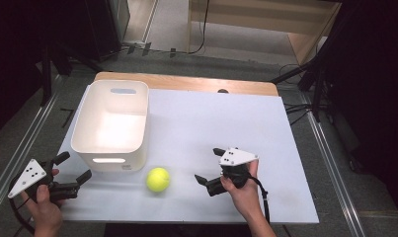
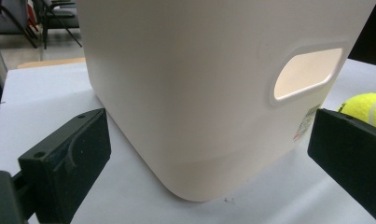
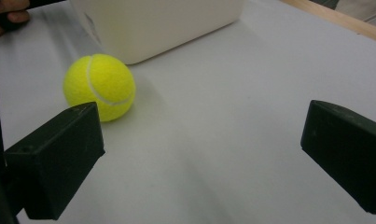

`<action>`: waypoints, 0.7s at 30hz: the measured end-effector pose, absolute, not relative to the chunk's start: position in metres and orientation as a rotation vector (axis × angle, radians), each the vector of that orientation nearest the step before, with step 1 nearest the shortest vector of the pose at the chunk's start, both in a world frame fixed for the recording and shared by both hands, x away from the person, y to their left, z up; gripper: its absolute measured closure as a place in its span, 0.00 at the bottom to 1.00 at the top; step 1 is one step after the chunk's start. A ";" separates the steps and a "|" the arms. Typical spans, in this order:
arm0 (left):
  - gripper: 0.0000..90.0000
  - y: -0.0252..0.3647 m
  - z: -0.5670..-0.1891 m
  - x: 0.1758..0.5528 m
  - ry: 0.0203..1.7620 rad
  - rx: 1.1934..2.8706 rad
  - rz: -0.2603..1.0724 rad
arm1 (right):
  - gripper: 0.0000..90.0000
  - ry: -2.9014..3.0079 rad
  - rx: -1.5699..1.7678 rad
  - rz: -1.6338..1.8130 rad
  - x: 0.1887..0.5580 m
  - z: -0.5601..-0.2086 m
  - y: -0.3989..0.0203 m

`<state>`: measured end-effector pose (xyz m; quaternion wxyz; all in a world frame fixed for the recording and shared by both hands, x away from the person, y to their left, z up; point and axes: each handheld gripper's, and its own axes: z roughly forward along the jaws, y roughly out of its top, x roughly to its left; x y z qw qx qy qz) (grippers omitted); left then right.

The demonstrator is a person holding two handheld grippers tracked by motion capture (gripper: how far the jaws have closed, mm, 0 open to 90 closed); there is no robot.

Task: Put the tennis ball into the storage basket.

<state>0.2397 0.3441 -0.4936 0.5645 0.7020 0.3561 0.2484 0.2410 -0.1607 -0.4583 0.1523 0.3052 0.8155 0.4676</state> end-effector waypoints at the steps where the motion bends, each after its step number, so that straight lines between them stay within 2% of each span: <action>1: 0.00 0.344 -0.494 0.240 0.834 1.653 0.584 | 0.00 2.350 0.870 1.339 0.242 -0.458 -0.157; 21: 0.00 0.344 -0.494 0.240 0.831 1.654 0.579 | 0.00 2.503 0.776 1.304 0.250 -0.464 -0.106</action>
